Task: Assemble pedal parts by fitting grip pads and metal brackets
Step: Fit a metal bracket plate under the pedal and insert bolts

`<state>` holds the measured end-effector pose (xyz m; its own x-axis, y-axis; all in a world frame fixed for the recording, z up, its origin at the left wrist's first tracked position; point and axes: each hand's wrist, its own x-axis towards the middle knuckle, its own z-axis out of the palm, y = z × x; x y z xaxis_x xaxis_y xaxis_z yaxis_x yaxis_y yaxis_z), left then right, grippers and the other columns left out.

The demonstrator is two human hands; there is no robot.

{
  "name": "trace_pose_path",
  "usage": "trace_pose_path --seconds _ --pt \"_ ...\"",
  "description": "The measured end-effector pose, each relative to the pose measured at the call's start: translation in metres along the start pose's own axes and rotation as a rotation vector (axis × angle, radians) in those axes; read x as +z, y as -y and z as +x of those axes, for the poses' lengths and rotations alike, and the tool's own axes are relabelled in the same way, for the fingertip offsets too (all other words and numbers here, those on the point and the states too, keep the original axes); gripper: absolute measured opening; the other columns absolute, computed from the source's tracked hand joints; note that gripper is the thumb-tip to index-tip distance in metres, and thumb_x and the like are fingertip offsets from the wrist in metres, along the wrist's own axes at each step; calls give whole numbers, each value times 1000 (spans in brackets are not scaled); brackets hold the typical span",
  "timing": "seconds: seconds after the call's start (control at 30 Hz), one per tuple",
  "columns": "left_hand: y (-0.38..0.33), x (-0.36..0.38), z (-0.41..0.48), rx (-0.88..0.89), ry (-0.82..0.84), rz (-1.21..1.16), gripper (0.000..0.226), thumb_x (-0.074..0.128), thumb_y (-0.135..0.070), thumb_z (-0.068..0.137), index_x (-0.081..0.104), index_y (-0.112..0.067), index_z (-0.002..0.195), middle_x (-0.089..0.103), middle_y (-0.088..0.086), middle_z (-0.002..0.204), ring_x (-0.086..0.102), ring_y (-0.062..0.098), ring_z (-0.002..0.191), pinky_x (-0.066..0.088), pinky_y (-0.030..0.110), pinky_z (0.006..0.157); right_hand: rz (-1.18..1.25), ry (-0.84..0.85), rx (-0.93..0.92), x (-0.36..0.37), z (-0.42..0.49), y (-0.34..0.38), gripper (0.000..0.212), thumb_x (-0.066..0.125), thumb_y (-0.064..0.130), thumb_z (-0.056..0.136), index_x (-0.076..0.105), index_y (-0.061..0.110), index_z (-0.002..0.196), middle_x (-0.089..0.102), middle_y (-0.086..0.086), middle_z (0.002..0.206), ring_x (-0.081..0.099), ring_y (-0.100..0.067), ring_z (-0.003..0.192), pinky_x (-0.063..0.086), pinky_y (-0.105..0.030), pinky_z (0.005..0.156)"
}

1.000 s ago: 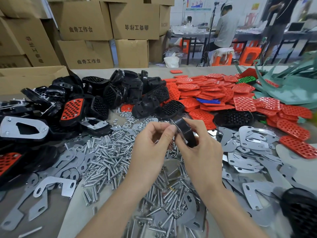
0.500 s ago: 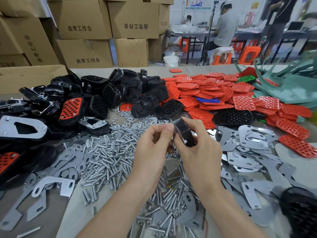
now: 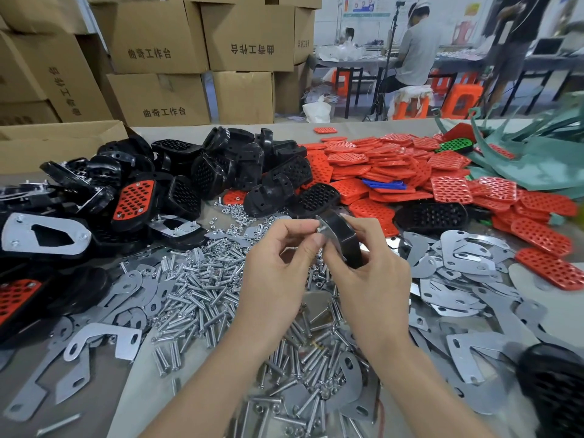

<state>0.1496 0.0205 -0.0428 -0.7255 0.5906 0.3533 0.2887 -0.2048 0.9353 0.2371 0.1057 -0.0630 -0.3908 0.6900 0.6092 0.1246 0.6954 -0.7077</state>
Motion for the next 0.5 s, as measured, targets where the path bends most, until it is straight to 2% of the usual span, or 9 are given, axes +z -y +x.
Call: trace_pose_path --seconds 0.13,0.4,0.5 --pt "0 -1 -1 26 -23 76 9 71 -21 95 71 -29 97 75 -14 93 71 4 89 57 22 81 -9 0 2 1 0 0 25 55 57 86 47 50 109 62 35 99 63 -9 67 50 -28 62" --pt "-3 3 -4 -10 -39 25 4 70 -24 94 71 -22 96 74 -10 87 69 4 78 53 17 71 -15 9 18 -1 0 2 26 51 60 85 46 52 109 59 41 103 64 -4 74 51 -26 64" --pt "-4 4 -4 -22 -25 -8 6 68 -25 95 71 -19 94 73 -9 82 66 2 74 51 16 69 -11 16 25 -1 -1 1 24 62 50 89 49 50 108 59 39 102 64 -4 76 50 -25 63"
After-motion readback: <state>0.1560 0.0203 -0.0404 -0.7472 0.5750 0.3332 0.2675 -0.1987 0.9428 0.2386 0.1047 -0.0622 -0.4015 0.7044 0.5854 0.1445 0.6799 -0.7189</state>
